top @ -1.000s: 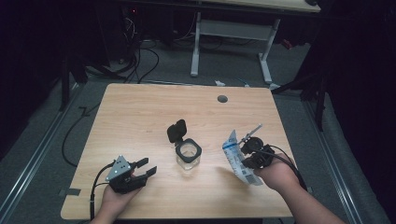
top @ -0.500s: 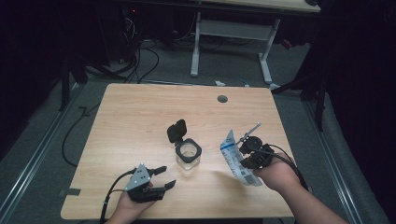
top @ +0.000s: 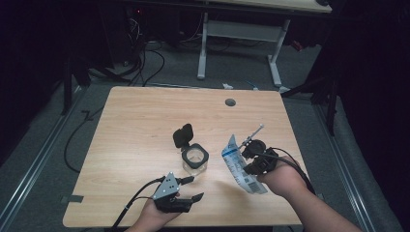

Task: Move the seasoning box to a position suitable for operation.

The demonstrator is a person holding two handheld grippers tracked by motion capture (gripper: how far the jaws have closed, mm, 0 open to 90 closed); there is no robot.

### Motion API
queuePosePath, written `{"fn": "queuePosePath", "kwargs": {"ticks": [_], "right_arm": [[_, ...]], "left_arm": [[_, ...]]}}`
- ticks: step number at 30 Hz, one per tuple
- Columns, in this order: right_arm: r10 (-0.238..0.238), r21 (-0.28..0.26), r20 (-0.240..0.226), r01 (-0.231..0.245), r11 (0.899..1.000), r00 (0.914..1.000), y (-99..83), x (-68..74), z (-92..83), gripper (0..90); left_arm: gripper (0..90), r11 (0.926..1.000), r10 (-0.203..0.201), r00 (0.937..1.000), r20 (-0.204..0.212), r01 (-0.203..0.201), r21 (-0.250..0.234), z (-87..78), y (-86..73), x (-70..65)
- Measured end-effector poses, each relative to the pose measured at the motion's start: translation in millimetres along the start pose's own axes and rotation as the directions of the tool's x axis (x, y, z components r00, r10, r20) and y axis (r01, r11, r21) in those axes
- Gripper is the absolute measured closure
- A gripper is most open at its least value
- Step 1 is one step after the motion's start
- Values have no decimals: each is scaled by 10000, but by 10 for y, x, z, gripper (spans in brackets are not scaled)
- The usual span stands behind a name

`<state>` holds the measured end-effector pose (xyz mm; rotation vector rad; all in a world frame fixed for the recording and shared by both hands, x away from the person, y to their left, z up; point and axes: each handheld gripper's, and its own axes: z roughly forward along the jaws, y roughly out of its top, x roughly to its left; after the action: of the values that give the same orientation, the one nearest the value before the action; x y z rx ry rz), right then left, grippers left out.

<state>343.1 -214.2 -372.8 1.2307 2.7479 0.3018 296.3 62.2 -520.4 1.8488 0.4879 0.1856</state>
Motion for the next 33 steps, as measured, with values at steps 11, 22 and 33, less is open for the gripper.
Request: {"fn": "queuePosePath", "kwargs": {"ticks": [11, 22, 33], "right_arm": [[-135, 95, -118, 136, 9999, 9998, 110, 80, -73, 900], [-218, 220, -481, 229, 9995, 9986, 190, 126, -46, 900], [-646, -20, -648, 646, 9979, 9958, 335, 232, -34, 900]], "left_arm": [[318, 9996, 271, 9978, 598, -277, 85, 362, 95, -179], [310, 9975, 602, 9941, 903, -633, 312, 735, 213, -336], [315, 9956, 665, 9957, 641, -705, 618, 866, 250, -331]]}}
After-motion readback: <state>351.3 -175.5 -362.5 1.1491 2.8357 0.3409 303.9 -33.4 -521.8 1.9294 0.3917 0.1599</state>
